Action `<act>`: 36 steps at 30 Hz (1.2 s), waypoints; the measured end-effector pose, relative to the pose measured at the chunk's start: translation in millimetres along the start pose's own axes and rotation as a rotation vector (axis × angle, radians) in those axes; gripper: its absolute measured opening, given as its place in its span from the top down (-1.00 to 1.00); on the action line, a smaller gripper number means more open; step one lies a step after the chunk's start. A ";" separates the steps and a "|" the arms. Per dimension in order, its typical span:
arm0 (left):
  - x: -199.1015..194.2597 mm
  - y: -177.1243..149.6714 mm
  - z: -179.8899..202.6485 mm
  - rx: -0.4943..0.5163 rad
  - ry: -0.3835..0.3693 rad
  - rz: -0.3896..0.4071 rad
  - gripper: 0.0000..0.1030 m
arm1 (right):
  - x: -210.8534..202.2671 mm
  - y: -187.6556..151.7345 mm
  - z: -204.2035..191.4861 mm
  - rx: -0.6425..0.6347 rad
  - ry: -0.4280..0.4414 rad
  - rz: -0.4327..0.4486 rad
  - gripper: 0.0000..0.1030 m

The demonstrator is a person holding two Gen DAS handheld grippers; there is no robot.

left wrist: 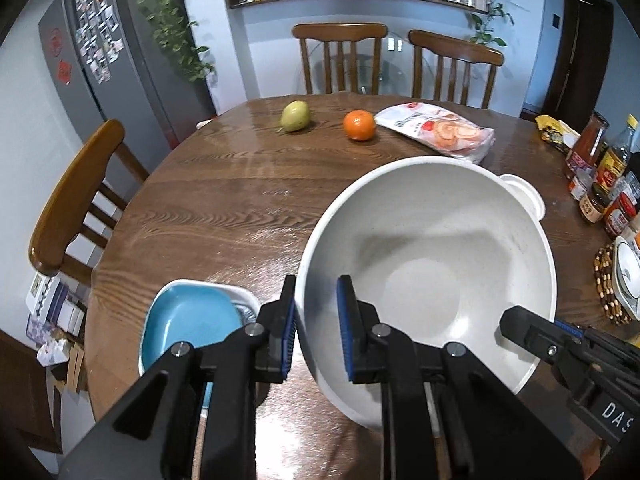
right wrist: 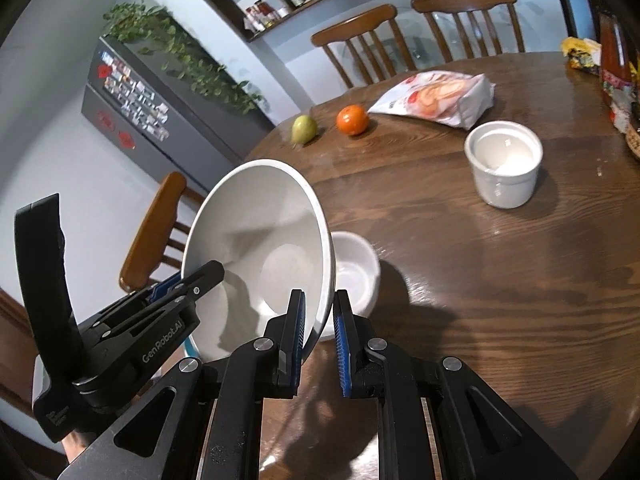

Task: Organize plates and bowls
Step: 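Lift the large white bowl and carry it over the teal plate stack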

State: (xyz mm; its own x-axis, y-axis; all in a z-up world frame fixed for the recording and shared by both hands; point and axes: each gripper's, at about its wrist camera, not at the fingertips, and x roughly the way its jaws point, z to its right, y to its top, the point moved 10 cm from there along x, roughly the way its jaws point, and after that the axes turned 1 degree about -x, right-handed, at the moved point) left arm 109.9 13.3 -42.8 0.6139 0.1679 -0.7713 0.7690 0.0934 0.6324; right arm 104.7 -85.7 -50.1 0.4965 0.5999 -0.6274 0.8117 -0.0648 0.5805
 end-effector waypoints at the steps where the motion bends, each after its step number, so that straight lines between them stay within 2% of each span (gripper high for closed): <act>1: 0.2 -1.6 -4.5 -0.005 0.007 -0.002 0.66 | 3.4 -1.7 -3.1 -0.007 0.006 -0.008 0.70; 13: 5.4 -13.3 -74.7 -0.085 0.067 -0.024 0.66 | 47.7 -12.3 -53.0 -0.068 0.063 -0.079 0.70; 36: 26.4 -20.2 -144.8 -0.139 0.046 -0.052 0.65 | 98.5 -25.3 -111.1 -0.124 0.029 -0.143 0.70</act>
State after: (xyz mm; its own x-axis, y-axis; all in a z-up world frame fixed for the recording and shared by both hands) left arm 84.7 157.9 -65.5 0.5629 0.2039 -0.8010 0.7652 0.2375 0.5983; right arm 98.8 63.6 -68.8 0.3684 0.6187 -0.6939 0.8285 0.1201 0.5469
